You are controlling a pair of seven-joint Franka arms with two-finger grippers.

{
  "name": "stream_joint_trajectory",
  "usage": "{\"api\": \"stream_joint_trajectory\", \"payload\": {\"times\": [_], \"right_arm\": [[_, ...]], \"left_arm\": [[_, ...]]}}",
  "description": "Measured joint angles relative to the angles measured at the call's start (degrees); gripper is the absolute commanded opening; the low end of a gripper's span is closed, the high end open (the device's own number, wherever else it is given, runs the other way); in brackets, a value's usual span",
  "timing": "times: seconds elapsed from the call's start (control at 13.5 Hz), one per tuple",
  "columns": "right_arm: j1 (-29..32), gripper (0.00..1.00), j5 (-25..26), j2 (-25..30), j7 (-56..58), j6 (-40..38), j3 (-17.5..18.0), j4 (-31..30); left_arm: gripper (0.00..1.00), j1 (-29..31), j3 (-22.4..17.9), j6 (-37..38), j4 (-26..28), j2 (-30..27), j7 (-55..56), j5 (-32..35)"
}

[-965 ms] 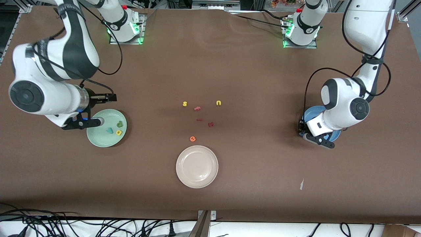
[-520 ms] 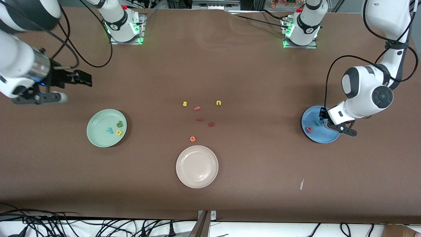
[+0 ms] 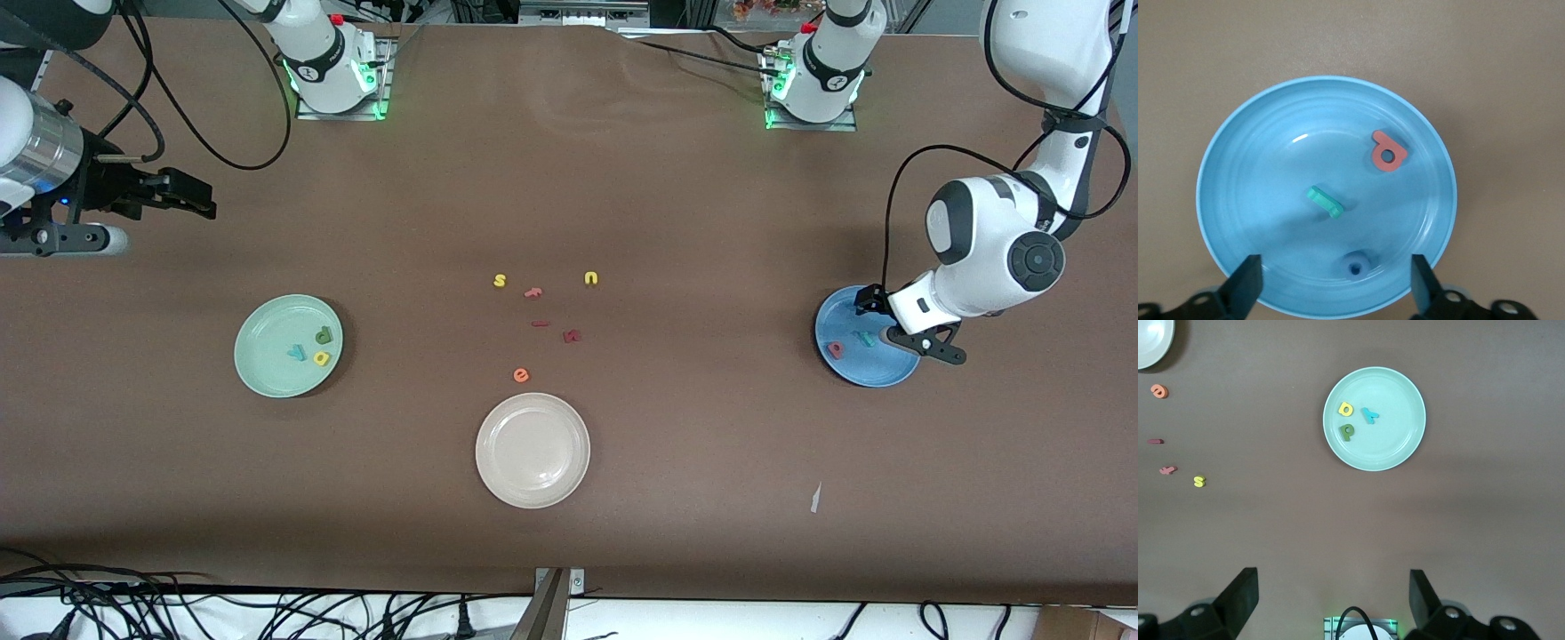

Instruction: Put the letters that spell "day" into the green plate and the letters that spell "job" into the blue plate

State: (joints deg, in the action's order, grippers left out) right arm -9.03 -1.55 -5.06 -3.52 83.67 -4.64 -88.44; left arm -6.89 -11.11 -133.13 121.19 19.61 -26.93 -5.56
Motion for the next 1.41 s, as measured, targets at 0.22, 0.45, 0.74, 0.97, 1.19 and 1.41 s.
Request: {"api": "stream_joint_trajectory", "payload": {"times": [0.22, 0.45, 0.74, 0.97, 1.19, 1.41], "right_arm": [[-0.01, 1.0, 0.0, 0.01, -0.14, 0.22, 0.4, -0.21], [-0.01, 1.0, 0.02, 0.04, -0.28, 0.3, 0.44, -0.21], [-0.01, 1.0, 0.32, 0.08, -0.36, 0.34, 0.44, -0.25], [-0.01, 1.0, 0.74, 0.07, -0.42, 0.37, 0.46, -0.42], [-0.02, 1.0, 0.88, -0.01, -0.44, 0.98, 0.49, -0.88], [-0.02, 1.0, 0.91, -0.25, -0.46, 1.13, 0.52, -0.95]], "left_arm": [[1.0, 0.0, 0.17, -0.1, -0.17, -2.49, 0.0, 0.0], [1.0, 0.31, 0.34, -0.1, -0.53, -8.01, 0.0, 0.0], [1.0, 0.86, 0.48, 8.26, -2.44, -18.22, -0.03, 0.17], [1.0, 0.93, 3.83, 26.69, -13.22, -23.76, 1.94, 5.8], [1.0, 0.94, 8.48, 41.42, -24.85, -24.83, 9.43, 7.14], [1.0, 1.57, 12.87, 48.97, -31.55, -24.75, 20.72, 7.16]]}}
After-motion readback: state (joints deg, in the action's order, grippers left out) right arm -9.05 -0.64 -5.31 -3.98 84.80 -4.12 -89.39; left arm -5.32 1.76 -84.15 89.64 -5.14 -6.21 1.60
